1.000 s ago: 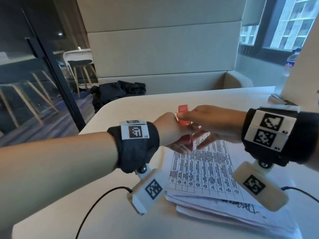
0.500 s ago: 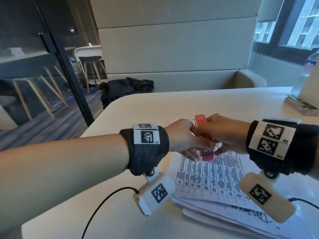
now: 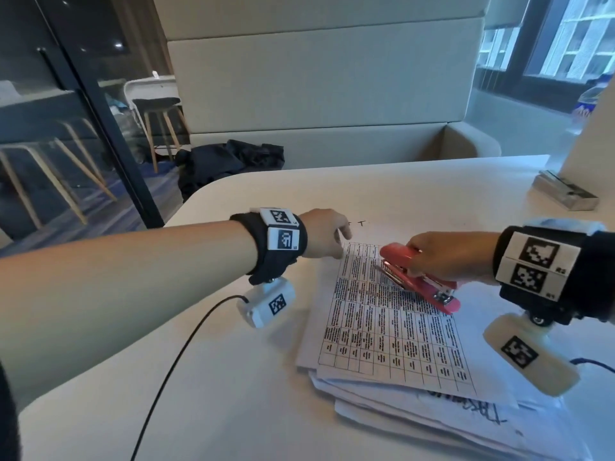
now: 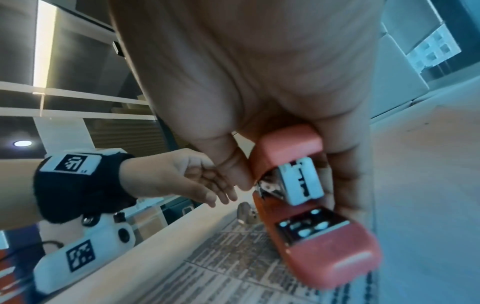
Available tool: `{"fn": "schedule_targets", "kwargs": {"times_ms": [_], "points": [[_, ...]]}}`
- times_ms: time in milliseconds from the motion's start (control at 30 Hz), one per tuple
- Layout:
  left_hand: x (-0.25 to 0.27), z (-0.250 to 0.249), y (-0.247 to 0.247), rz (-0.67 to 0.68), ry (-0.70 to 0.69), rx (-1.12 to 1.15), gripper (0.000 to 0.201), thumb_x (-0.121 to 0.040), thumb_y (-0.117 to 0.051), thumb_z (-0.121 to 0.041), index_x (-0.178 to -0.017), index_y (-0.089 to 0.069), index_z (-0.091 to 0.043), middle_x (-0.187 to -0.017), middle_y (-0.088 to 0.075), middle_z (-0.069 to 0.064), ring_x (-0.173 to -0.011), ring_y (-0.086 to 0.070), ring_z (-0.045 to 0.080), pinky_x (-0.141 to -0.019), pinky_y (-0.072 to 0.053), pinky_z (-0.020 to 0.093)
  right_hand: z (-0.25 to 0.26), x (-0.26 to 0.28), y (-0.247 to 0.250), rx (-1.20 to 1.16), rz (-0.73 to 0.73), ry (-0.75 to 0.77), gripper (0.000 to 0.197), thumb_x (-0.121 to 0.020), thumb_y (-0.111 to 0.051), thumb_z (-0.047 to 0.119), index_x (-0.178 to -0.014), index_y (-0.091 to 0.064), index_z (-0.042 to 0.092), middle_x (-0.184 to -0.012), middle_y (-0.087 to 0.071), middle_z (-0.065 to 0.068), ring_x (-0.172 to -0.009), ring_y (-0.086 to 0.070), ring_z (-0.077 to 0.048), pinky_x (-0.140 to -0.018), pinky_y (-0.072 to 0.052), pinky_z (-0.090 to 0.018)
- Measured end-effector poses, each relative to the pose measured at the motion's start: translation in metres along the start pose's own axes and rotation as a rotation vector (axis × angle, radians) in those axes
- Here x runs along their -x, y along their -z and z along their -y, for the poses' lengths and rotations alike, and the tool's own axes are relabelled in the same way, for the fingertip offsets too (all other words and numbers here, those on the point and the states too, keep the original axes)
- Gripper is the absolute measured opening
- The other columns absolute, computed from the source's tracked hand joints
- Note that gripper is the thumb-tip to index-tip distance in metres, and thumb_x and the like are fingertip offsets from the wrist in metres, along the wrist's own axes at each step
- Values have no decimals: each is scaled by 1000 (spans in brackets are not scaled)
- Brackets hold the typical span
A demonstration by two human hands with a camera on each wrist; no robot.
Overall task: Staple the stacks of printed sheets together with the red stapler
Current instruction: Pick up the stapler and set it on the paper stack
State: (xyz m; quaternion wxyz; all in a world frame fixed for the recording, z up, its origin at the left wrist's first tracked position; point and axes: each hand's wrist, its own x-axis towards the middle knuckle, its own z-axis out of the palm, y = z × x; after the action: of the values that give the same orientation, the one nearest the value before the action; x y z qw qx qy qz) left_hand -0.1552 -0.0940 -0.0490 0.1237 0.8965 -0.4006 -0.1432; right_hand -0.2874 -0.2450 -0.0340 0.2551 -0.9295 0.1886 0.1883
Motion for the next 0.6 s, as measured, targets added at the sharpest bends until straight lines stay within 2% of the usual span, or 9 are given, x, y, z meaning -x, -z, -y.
{"fn": "schedule_targets", "kwargs": {"times_ms": [67,133,233,300,333,467,533,567,600], "points": [[-11,2,-4,70,18,-168,47,-86,-67,-29,-128,-52,-15,-127,-56,2,-114,-53,20,-94,-42,32,-3,-1,0,85,-19,19,23,-100,-47,25,-115,-56,11,-103,-66,-9,-83,-62,-18,-68,-48,-22],[-20,2,-9,122,19,-271,62,-84,-68,-35,-137,-44,-13,-138,-48,3,-123,-47,22,-100,-38,32,-5,-1,0,179,-17,47,18,-99,-48,23,-114,-55,15,-98,-64,-3,-78,-56,-11,-67,-45,-20],[-33,-2,-9,162,-7,-305,83,-80,-72,-37,-146,-30,-12,-150,-35,3,-134,-36,23,-108,-30,33,-8,-2,-4,310,47,70,17,-97,-50,21,-113,-54,21,-95,-62,3,-82,-58,-10,-76,-49,-23],[-39,-5,-7,203,24,-286,87,-77,-75,-35,-147,-28,-13,-148,-37,2,-134,-38,23,-106,-32,33,-10,-2,-6,377,61,98,19,-96,-50,21,-115,-54,21,-97,-62,4,-87,-60,-11,-85,-52,-28],[-42,-7,-5,223,42,-279,85,-76,-77,-35,-145,-32,-14,-145,-42,2,-131,-41,24,-105,-33,34,-10,-1,-7,398,60,116,20,-96,-50,22,-115,-53,21,-97,-62,5,-87,-59,-10,-85,-52,-28],[-47,-8,0,239,92,-293,97,-67,-82,-39,-145,-31,-14,-146,-40,3,-132,-40,25,-108,-35,38,-15,-2,-8,405,60,181,25,-92,-59,36,-114,-52,26,-95,-60,9,-83,-57,-4,-75,-47,-18],[-48,-8,4,204,103,-276,88,-67,-81,-43,-139,-40,-14,-138,-47,3,-124,-46,25,-99,-39,36,-18,-2,-9,416,65,199,31,-88,-63,44,-113,-52,28,-96,-59,10,-84,-56,-4,-78,-47,-19],[-49,-6,5,163,84,-266,70,-70,-78,-45,-126,-50,-13,-122,-55,2,-112,-52,24,-89,-43,33,-19,-2,-9,436,58,210,33,-87,-64,45,-113,-53,29,-97,-59,11,-84,-56,-4,-80,-47,-20],[-49,-5,6,101,67,-262,47,-76,-73,-45,-105,-57,-12,-100,-57,-1,-96,-53,23,-75,-42,29,-20,-2,-9,455,46,222,33,-87,-64,43,-114,-53,28,-98,-59,11,-85,-55,-4,-81,-46,-20]]}}
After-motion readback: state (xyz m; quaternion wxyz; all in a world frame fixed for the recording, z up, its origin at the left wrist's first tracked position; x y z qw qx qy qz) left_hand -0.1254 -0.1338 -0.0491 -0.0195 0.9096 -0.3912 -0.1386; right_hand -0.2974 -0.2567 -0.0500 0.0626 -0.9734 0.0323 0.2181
